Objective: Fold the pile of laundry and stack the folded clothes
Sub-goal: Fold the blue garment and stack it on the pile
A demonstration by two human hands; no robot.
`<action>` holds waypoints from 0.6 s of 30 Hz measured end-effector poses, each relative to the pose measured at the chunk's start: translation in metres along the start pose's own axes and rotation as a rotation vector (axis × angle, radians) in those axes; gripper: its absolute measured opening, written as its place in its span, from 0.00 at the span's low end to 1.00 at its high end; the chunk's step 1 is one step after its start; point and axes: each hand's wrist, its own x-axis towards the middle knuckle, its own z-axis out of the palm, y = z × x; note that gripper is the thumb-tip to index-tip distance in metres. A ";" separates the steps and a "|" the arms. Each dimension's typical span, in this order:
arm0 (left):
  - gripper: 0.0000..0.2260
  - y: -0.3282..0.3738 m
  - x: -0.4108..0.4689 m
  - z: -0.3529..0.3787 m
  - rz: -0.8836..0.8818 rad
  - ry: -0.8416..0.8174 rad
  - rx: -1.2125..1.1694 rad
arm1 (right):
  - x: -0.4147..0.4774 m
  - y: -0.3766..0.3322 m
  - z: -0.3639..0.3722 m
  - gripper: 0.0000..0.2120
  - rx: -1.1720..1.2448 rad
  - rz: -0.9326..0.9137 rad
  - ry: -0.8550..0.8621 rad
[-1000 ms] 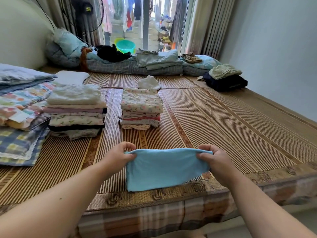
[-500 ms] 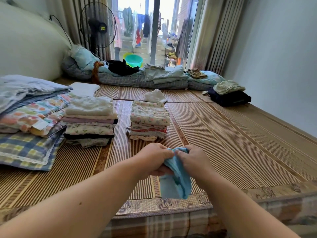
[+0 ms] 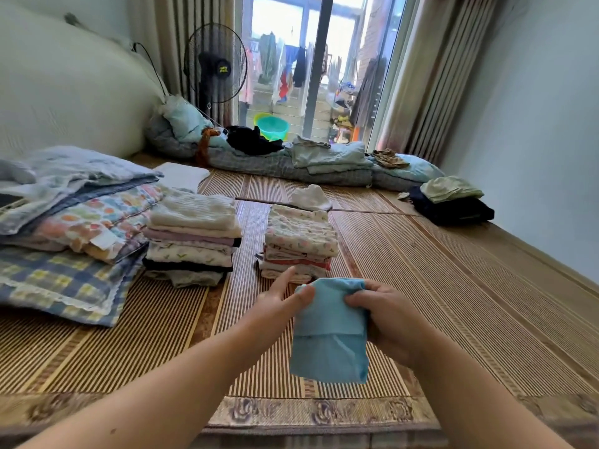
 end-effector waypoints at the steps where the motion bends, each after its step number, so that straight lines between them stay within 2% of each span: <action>1: 0.42 -0.007 0.001 0.000 -0.080 -0.076 -0.189 | 0.002 -0.004 -0.001 0.13 0.066 0.004 -0.015; 4: 0.37 -0.023 0.006 0.005 -0.177 -0.349 -0.675 | 0.011 -0.010 -0.003 0.16 0.177 0.012 -0.011; 6: 0.36 -0.022 0.010 0.010 -0.197 -0.336 -0.793 | 0.019 -0.008 -0.005 0.18 0.147 0.040 0.061; 9: 0.39 -0.019 0.020 0.018 -0.192 -0.199 -0.655 | 0.032 0.007 -0.017 0.26 0.120 0.092 0.184; 12: 0.35 -0.018 0.031 0.016 -0.162 -0.176 -0.542 | 0.043 0.025 -0.032 0.28 0.129 0.119 0.120; 15: 0.23 -0.015 0.048 0.012 -0.208 -0.150 -0.406 | 0.055 0.033 -0.042 0.27 -0.089 0.201 0.005; 18: 0.19 -0.009 0.074 0.005 -0.202 -0.079 -0.169 | 0.079 0.027 -0.046 0.34 -0.370 0.151 -0.007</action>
